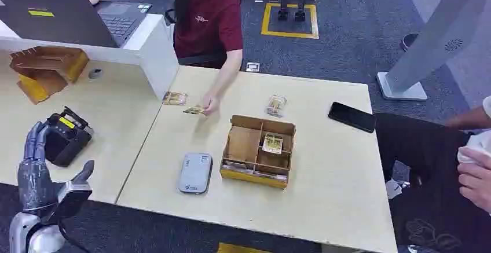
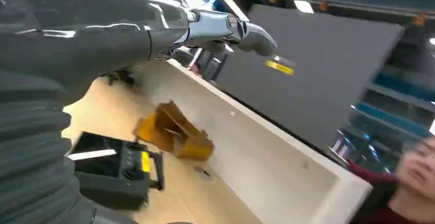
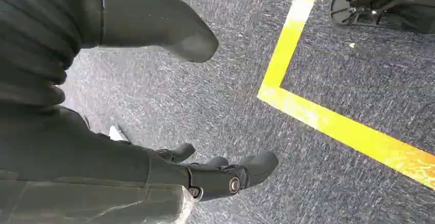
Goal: Pass the card to the sensor for recognition and then transmit it.
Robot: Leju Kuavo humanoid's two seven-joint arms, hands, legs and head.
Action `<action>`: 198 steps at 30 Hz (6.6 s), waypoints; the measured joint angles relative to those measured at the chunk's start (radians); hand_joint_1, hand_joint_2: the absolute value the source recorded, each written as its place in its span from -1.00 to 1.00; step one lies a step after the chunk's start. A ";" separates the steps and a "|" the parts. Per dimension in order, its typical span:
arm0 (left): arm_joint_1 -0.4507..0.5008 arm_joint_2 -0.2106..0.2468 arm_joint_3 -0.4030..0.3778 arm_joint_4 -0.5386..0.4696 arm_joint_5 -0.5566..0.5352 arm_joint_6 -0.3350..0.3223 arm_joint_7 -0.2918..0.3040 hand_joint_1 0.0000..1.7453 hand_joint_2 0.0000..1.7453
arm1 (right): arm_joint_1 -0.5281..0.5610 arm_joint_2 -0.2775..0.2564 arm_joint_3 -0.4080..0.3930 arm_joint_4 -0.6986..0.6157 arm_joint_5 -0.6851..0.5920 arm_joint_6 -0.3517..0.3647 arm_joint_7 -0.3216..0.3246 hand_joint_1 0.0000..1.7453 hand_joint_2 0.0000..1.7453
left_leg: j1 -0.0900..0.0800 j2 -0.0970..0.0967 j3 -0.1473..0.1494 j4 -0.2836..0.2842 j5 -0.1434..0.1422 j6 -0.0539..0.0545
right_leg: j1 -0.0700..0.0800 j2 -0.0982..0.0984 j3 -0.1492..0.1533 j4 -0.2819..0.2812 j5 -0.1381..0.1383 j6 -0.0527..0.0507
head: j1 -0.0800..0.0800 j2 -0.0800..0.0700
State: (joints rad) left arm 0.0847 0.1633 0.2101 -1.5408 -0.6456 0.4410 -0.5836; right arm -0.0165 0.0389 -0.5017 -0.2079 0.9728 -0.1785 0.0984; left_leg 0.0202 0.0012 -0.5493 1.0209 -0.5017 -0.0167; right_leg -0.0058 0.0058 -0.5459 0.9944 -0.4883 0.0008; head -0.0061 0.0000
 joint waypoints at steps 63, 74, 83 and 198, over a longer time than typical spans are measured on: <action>-0.213 -0.040 -0.405 0.237 -0.387 0.243 0.209 1.00 1.00 | -0.017 0.021 -0.038 0.002 0.198 -0.019 -0.039 -1.00 -1.00 | 0.000 0.000 -0.001 0.000 0.000 0.000 | 0.000 0.000 0.000 0.000 0.001 0.001 | 0.000 0.000; -0.213 -0.058 -0.393 0.220 -0.114 -0.001 0.223 1.00 1.00 | -0.017 0.028 -0.061 0.005 0.195 -0.026 -0.035 -1.00 -1.00 | 0.000 0.000 -0.001 0.000 0.000 0.000 | 0.000 0.000 0.000 0.000 0.001 0.001 | 0.000 0.000; -0.208 -0.050 -0.383 0.216 0.347 -0.488 0.366 1.00 1.00 | -0.014 0.035 -0.098 0.006 0.198 -0.047 -0.026 -1.00 -1.00 | 0.000 0.000 -0.001 0.000 0.000 0.000 | 0.000 0.000 0.000 0.000 0.001 0.001 | 0.000 0.000; -0.715 -0.216 -0.087 0.569 -0.131 0.242 0.107 -1.00 1.00 | -0.047 0.077 -0.170 0.006 0.467 -0.045 -0.025 -1.00 -1.00 | -0.001 -0.002 -0.004 0.001 0.006 0.002 | 0.000 -0.002 -0.003 0.001 0.005 0.001 | 0.000 0.000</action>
State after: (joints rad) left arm -0.6301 -0.0527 0.1228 -0.9720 -0.7763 0.6828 -0.4765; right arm -0.0636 0.1160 -0.6714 -0.2014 1.4393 -0.2232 0.0732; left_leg 0.0195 -0.0009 -0.5534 1.0218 -0.4954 -0.0144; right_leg -0.0061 0.0036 -0.5487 0.9950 -0.4831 0.0018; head -0.0061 0.0000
